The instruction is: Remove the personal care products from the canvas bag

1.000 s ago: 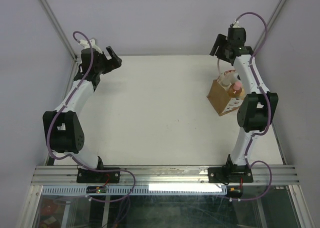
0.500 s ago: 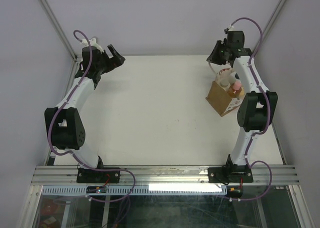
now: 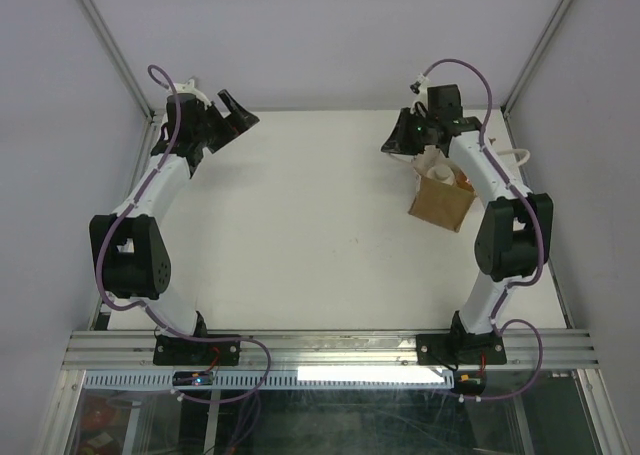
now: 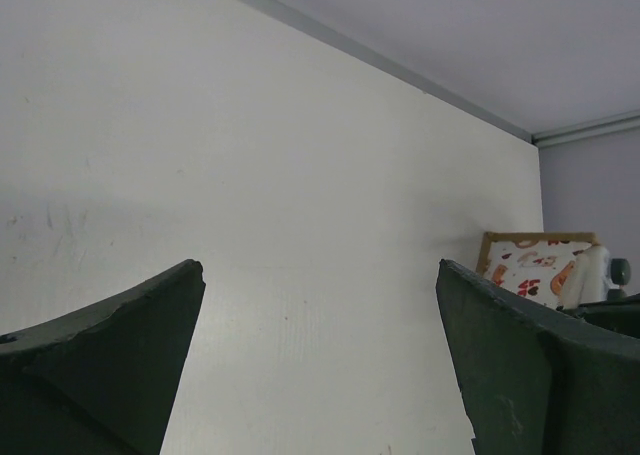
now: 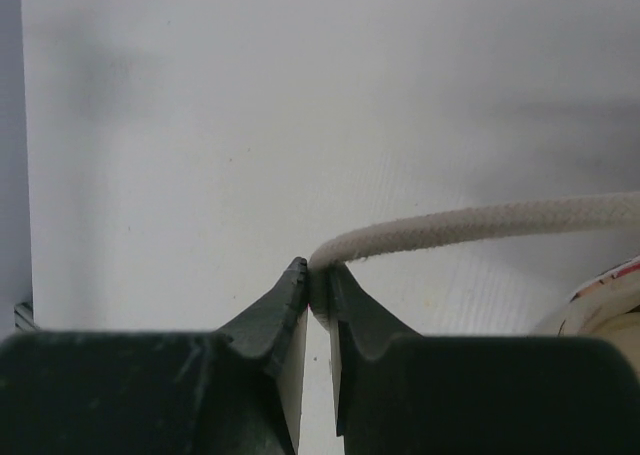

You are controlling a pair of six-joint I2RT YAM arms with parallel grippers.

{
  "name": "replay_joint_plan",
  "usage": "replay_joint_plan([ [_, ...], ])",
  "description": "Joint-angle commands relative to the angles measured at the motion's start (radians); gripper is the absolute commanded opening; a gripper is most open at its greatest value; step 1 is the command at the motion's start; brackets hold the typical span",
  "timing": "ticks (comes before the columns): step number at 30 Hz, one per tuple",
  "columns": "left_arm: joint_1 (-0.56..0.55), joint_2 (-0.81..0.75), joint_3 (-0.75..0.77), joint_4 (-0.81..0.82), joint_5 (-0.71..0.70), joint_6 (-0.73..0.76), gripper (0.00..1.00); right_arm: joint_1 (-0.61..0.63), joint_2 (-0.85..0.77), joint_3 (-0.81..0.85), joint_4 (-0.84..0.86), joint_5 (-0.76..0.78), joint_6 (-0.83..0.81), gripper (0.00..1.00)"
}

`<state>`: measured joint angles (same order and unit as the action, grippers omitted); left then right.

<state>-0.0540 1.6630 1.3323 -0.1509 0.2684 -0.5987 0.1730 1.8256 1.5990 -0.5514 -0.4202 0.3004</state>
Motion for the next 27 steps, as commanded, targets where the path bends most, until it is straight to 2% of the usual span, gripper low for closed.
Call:
replay_joint_plan([
  [1,-0.03,-0.056,-0.003,0.025,0.059,-0.076,0.99,0.086,-0.127,-0.045,0.074,-0.152,-0.011,0.14],
  [7,-0.089,-0.072,-0.014,0.036,0.091,-0.122,0.98,0.176,-0.187,-0.132,0.067,-0.182,-0.042,0.14],
  [16,-0.204,-0.142,-0.149,0.159,0.115,-0.206,0.98,0.374,-0.313,-0.282,0.079,-0.173,-0.107,0.15],
  [21,-0.246,-0.157,-0.207,0.198,0.118,-0.265,0.98,0.42,-0.407,-0.361,0.079,-0.191,-0.133,0.17],
  [24,-0.259,-0.164,-0.231,0.218,0.115,-0.29,0.97,0.421,-0.457,-0.405,0.081,-0.138,-0.131,0.18],
  [25,-0.263,-0.166,-0.238,0.223,0.115,-0.296,0.98,0.42,-0.47,-0.412,0.077,-0.112,-0.13,0.2],
  [27,-0.274,-0.169,-0.242,0.227,0.115,-0.305,0.98,0.42,-0.485,-0.404,0.057,-0.055,-0.141,0.31],
])
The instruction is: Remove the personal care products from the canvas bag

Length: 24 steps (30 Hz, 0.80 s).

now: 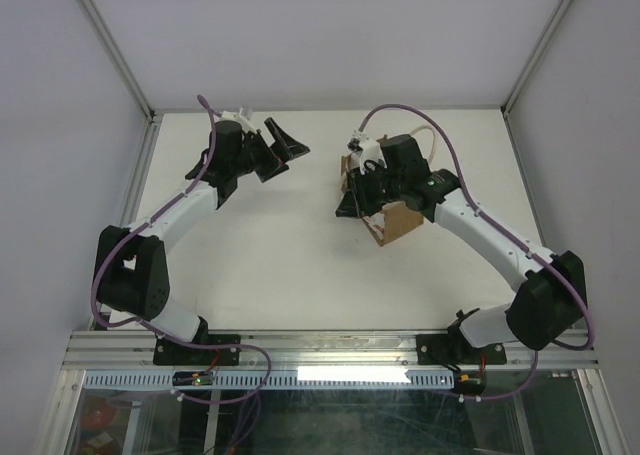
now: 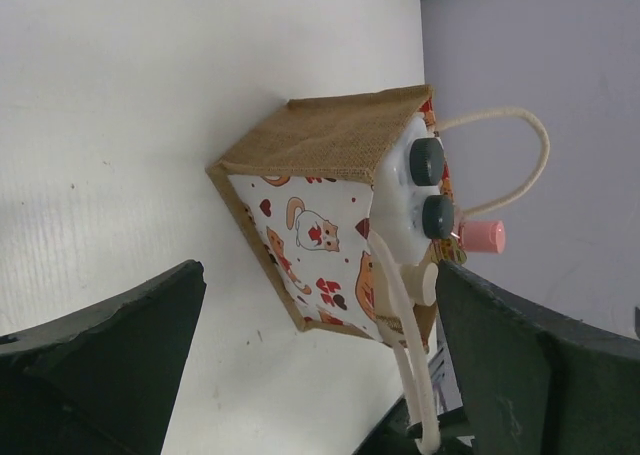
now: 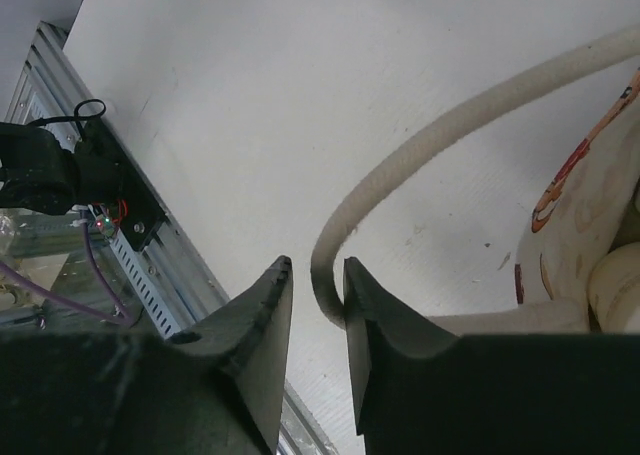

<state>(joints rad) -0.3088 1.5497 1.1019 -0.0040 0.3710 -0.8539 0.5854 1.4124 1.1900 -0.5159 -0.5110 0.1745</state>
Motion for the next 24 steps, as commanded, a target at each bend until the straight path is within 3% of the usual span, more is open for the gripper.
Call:
replay_joint_plan([
  [1,-0.025,-0.057,-0.011,0.08,0.013,-0.054,0.97,0.007,-0.078,0.017,0.005,0.074,-0.021,0.37],
  [8,-0.076,-0.044,0.006,0.085,0.017,-0.065,0.98,-0.035,-0.116,0.093,-0.068,0.306,-0.07,0.67],
  [11,-0.101,-0.034,0.022,0.085,0.03,-0.071,0.98,-0.082,-0.132,0.126,-0.1,0.336,-0.067,0.73],
  [20,-0.176,0.018,0.081,0.071,0.058,-0.062,0.98,-0.173,-0.093,0.223,-0.206,0.539,-0.05,0.79],
  [24,-0.221,0.073,0.155,0.025,0.068,-0.022,0.98,-0.222,-0.025,0.282,-0.261,0.543,-0.061,0.78],
])
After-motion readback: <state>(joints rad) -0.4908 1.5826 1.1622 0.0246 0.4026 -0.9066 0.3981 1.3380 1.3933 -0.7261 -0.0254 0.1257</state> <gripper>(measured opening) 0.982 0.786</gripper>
